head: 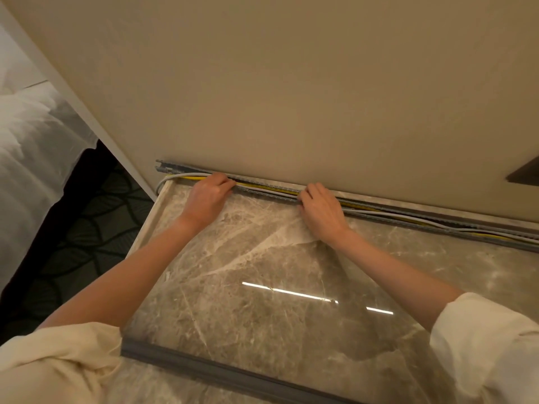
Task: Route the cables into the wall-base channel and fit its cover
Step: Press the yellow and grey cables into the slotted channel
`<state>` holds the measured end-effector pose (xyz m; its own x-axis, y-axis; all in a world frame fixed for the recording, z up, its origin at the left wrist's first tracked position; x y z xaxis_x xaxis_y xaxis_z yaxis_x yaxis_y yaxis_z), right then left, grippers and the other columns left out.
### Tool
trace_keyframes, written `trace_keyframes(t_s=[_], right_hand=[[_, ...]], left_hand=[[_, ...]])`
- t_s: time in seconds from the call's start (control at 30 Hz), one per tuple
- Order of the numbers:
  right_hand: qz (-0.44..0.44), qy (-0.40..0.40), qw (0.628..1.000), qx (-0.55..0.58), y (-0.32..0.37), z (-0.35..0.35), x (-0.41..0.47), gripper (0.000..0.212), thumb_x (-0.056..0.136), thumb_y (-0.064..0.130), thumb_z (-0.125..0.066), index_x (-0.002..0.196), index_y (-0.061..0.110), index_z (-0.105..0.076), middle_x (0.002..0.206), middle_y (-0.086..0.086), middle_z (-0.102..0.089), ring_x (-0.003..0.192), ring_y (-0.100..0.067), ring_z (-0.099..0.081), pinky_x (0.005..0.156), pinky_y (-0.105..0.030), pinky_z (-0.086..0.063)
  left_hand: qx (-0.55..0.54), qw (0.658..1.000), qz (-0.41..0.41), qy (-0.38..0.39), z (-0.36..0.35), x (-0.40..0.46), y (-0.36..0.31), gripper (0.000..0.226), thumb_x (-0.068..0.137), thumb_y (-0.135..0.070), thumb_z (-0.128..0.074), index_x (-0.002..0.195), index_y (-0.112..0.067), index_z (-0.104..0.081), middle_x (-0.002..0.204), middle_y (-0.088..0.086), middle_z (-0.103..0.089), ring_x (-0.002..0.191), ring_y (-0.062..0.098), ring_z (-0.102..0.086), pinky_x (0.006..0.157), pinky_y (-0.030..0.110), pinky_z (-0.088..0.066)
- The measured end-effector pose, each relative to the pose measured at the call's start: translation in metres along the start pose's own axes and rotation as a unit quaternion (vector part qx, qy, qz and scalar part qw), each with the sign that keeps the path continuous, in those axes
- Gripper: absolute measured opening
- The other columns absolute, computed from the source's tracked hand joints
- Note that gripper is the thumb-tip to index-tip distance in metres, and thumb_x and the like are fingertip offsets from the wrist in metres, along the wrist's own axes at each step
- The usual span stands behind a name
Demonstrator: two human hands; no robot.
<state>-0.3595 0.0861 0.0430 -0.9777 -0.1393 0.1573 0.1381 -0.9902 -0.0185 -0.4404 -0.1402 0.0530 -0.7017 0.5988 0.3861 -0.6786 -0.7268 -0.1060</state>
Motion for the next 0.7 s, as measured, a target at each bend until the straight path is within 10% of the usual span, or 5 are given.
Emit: trace_keyframes(t_s=[0.23,0.53,0.7], right_hand=[[0.124,0.028,0.99,0.063,0.059,-0.011,0.054,0.037,0.098,0.026,-0.04,0.132,0.012,-0.048,0.133,-0.011,-0.047,0.122,-0.029,-0.042,0.1,-0.038,-0.033],[0.17,-0.045,0.982,0.074,0.065,-0.007,0.073,0.016,0.078,0.014,-0.071,0.09,0.003,-0.069,0.088,-0.015,-0.061,0.083,-0.033,-0.06,0.066,-0.036,-0.049],[0.165,-0.058,0.977,0.122,0.064,-0.007,0.076,0.015,0.08,0.011,-0.069,0.089,-0.001,-0.069,0.088,-0.017,-0.059,0.084,-0.034,-0.057,0.067,-0.039,-0.049]], left_hand=[[-0.023,1.0,0.0,0.016,0.002,-0.004,0.003,0.029,0.083,-0.001,-0.057,0.11,-0.003,-0.065,0.101,0.012,-0.067,0.084,0.032,-0.066,0.066,0.037,-0.054],[-0.083,0.996,0.002,0.023,0.006,-0.004,0.013,0.03,0.085,0.0,-0.058,0.114,-0.002,-0.063,0.113,0.015,-0.066,0.1,0.03,-0.064,0.084,0.037,-0.052],[-0.122,0.974,0.158,-0.108,0.028,-0.015,0.057,0.012,0.086,-0.01,-0.064,0.096,-0.004,-0.07,0.093,0.013,-0.072,0.085,0.028,-0.066,0.078,0.033,-0.048]])
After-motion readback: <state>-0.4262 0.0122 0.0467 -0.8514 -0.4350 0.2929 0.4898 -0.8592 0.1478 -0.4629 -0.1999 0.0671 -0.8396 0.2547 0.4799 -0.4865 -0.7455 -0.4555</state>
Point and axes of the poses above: each hand's wrist, its own x-axis towards the middle knuckle, its own z-axis out of the back of the hand, y = z × x, the point moved 4 cm from there along x, towards the middle knuckle
